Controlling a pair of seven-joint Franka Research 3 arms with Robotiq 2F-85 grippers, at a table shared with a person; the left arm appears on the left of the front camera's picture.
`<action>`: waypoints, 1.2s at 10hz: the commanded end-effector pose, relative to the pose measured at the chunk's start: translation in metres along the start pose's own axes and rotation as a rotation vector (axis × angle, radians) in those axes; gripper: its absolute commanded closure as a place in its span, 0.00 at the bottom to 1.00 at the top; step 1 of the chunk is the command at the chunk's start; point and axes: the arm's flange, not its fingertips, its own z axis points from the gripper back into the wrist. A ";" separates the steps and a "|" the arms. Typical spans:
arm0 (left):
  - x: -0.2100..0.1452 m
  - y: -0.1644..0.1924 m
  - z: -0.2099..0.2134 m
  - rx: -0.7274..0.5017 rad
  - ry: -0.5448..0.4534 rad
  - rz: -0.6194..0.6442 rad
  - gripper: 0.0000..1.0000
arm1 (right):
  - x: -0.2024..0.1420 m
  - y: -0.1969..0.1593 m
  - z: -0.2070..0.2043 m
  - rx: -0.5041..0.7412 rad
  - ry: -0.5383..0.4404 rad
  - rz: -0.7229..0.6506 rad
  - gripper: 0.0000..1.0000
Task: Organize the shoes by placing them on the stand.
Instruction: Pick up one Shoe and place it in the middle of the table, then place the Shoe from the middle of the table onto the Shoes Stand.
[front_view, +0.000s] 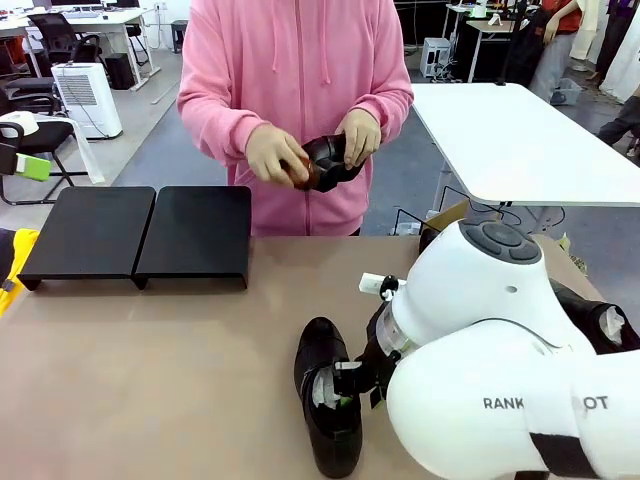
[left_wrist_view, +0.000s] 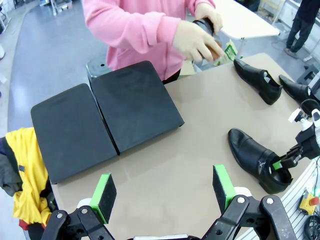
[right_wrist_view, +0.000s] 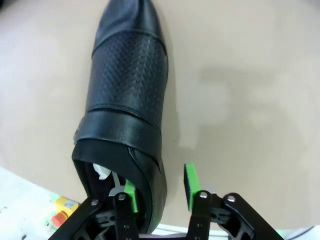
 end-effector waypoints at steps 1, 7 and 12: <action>0.000 0.001 0.002 -0.009 -0.005 -0.006 0.00 | -0.010 -0.010 0.021 0.042 -0.027 -0.083 0.00; 0.000 0.001 0.002 -0.009 -0.005 -0.006 0.00 | 0.008 -0.002 0.020 0.023 -0.026 -0.045 0.00; 0.000 0.001 0.002 -0.009 -0.005 -0.006 0.00 | 0.006 -0.005 0.021 0.016 -0.007 -0.046 0.00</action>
